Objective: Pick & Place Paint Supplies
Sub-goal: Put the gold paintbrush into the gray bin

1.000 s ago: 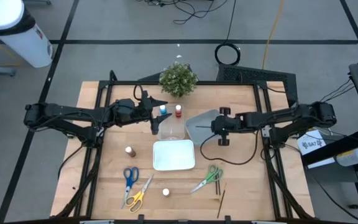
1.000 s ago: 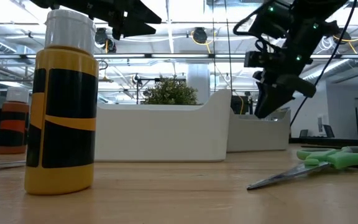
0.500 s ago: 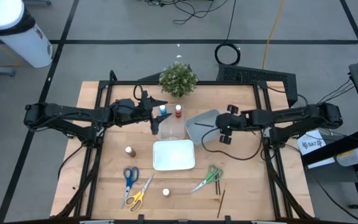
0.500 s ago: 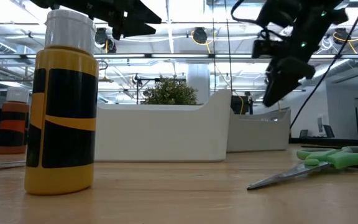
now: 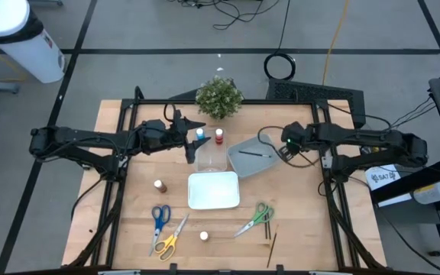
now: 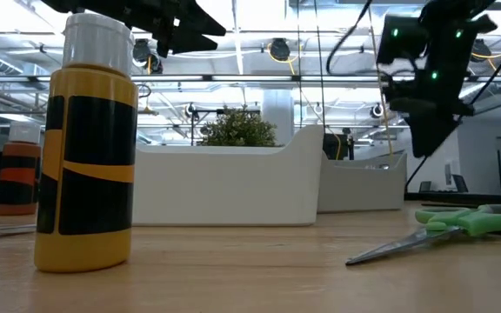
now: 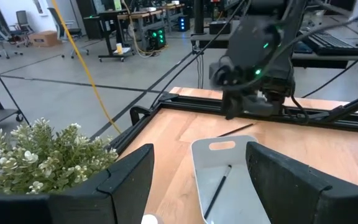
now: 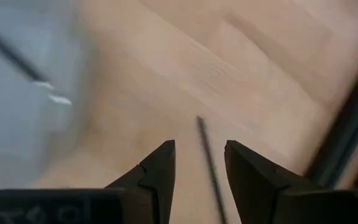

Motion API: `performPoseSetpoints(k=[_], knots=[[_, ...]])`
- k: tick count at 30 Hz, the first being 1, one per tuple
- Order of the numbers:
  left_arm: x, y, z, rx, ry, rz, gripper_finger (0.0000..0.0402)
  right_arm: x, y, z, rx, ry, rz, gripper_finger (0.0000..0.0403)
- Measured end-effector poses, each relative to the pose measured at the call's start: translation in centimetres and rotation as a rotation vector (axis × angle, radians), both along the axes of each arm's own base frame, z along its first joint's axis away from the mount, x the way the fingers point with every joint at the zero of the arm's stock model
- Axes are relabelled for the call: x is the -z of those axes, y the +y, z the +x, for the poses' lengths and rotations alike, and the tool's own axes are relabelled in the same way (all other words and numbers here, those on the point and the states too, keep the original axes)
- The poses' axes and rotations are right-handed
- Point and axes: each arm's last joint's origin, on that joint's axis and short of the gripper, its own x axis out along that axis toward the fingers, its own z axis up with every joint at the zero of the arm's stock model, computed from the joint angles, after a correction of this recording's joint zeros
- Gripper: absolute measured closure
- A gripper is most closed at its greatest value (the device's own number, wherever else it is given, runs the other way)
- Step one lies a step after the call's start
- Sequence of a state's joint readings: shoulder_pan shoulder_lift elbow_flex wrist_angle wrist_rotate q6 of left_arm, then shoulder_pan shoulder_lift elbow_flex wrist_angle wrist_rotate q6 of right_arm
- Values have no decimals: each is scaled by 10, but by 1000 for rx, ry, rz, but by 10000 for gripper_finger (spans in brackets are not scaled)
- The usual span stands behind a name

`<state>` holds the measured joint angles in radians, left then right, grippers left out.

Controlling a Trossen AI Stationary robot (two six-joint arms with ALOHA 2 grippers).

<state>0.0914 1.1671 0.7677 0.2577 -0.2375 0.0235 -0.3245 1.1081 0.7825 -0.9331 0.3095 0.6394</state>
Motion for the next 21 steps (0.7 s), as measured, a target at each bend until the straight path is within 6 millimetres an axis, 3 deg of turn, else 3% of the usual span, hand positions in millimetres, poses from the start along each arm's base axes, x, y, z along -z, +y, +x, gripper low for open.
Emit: performPoseSetpoints(k=[10, 21], knots=[[0, 0, 0, 0, -1, -2, 133, 46, -23, -13, 119, 166, 208, 278], [0, 0, 0, 0, -1, -2, 133, 61, -27, -13, -3, 134, 229, 277]])
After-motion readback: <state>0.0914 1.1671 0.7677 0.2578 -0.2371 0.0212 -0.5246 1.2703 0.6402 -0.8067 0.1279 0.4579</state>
